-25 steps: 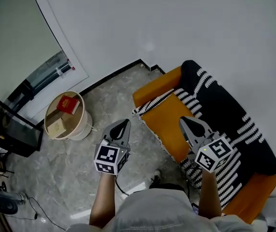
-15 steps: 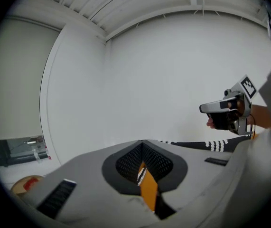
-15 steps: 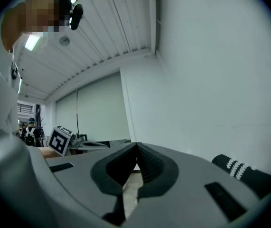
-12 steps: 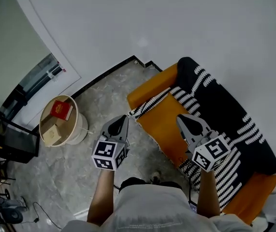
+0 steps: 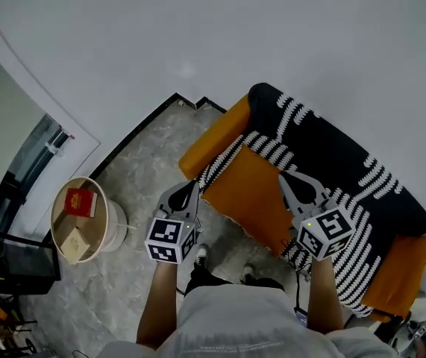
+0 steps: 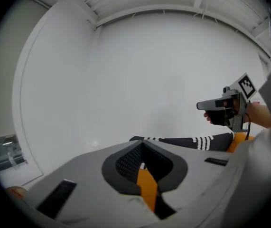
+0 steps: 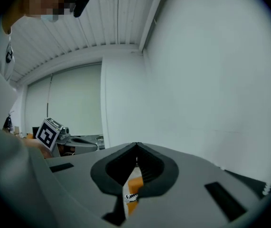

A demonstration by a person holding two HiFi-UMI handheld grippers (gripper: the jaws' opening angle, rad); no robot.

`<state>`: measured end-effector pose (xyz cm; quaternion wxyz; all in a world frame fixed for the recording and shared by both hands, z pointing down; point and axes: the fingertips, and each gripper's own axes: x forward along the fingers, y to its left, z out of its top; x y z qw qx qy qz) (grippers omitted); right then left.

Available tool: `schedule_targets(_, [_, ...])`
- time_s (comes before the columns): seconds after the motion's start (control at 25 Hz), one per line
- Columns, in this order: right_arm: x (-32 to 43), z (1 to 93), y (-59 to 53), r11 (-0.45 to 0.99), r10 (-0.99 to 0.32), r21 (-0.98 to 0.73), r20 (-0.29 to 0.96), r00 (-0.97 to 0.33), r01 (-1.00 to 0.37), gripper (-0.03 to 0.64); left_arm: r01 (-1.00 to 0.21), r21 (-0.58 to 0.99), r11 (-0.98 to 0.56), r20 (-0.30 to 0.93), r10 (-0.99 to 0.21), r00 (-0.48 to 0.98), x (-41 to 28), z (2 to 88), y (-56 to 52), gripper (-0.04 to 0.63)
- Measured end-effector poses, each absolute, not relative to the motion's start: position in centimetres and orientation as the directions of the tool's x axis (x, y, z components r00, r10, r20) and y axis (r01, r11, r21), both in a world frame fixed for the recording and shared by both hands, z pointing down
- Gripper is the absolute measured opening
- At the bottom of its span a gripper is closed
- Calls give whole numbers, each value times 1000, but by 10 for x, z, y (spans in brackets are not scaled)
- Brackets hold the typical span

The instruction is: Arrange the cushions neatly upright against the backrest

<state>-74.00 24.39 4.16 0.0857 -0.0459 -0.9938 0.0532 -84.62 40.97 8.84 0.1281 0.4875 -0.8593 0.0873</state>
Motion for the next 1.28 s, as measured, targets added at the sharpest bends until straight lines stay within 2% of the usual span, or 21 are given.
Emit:
schedule_targets(0.4, [-737,45,238,966,-204,-118,203,-958,-230,2,-960,-14,280,336,-903,-268,-891,97,389,-6])
schedule_targets(0.76, [-706,62,232,884,-421,-105,246,-873,-455,2,-996,-6,90,389,-917,-85,-897,125,368,-6])
schedule_targets(1.08, [-663,99,229,790,-546,-106,328,-771,-604,2,-1000,-14,-8,444,-896,1,-891,160,358,-6])
schedule_targets(1.28, [-641,148,225,723,-589,-132,394,-705,-678,2,-1000,20,14,480,-877,-2,-899,204,353,-6])
